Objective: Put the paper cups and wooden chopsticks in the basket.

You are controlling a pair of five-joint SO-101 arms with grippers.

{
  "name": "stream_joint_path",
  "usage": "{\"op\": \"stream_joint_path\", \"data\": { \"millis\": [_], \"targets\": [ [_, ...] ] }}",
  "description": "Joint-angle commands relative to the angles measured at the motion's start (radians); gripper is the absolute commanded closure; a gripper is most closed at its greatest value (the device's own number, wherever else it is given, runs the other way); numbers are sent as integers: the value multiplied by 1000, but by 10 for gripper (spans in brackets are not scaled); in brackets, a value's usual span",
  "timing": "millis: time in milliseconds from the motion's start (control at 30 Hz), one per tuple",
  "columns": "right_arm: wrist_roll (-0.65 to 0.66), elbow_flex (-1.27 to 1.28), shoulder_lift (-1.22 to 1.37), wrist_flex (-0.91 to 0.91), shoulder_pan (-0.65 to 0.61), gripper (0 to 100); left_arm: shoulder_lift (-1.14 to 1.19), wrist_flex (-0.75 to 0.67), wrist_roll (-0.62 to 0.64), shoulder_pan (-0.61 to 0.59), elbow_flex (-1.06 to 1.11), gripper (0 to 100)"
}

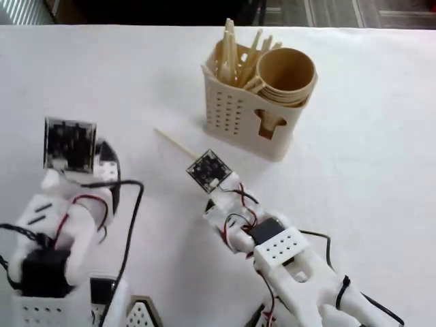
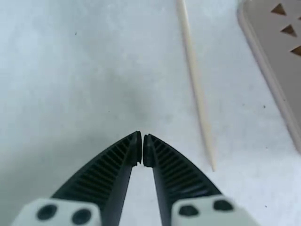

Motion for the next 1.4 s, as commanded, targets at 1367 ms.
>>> {"op": "stream_joint_path", "data": {
  "millis": [1367],
  "targets": [
    [38,-1758,1353,704,-59,804,-473,-230,-9,-263,649,973]
  ]
}}
